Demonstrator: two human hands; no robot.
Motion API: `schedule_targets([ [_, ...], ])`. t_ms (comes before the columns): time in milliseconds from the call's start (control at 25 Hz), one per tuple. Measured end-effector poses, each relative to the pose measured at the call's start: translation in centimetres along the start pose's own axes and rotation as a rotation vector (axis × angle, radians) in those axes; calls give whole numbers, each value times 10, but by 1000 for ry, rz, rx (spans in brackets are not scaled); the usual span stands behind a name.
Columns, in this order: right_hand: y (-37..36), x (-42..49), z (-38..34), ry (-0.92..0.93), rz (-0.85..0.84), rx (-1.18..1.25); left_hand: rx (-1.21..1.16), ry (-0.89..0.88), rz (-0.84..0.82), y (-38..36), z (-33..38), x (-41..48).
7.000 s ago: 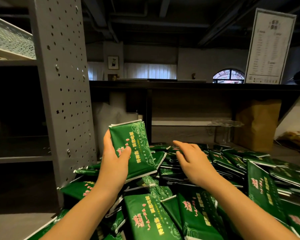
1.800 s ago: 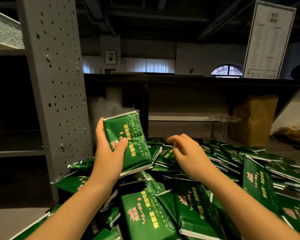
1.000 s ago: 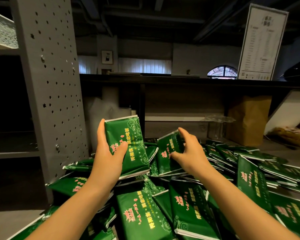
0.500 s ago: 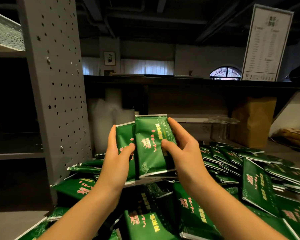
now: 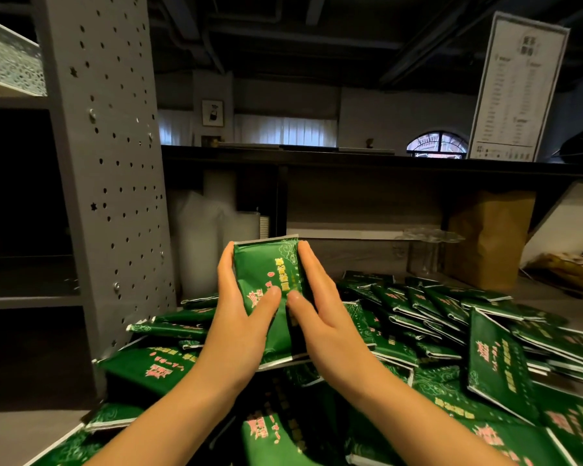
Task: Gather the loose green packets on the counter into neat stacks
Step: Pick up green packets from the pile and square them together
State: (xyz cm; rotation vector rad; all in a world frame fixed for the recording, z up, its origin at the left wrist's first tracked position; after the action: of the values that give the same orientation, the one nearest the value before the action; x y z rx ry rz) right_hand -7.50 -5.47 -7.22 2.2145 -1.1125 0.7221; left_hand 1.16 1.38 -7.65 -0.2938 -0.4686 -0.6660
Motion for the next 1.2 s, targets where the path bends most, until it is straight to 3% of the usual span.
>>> schedule_targets([
  [120, 25, 15, 7, 52, 70, -100, 7, -6, 36, 6, 1, 5],
  [200, 48, 25, 18, 69, 137, -431, -24, 38, 59, 12, 2, 9],
  [320, 66, 33, 41, -86, 52, -922, -47, 79, 119, 20, 4, 14],
  [440, 56, 23, 62, -310, -136, -1024, -48, 90, 172, 24, 5, 15],
  [560, 45, 15, 73, -352, -188, -1077, -52, 94, 182, 24, 5, 14],
  [720, 45, 17, 74, -370, -215, -1031, -53, 102, 164, 20, 6, 12],
  [840, 52, 20, 75, -476, -214, -789, -51, 107, 160, 21, 7, 10],
  [960, 64, 27, 78, -537, -95, -567, -36, 115, 154, 21, 5, 11],
  [1200, 80, 34, 65, -376, 55, -507, 32, 108, 125, 20, 0, 12],
])
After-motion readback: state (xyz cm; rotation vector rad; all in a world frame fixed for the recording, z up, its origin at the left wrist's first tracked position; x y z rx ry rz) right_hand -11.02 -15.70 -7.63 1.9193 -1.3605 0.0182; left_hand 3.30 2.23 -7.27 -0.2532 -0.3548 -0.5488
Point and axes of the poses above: each hand's wrist, its own x-axis towards the middle knuckle, its own y-axis out of the back of the hand, z = x × y, the point moved 5 cm from there along x, towards the middle knuckle, and after that the axes turned 8 degrees about z, right-handed, at the moved point
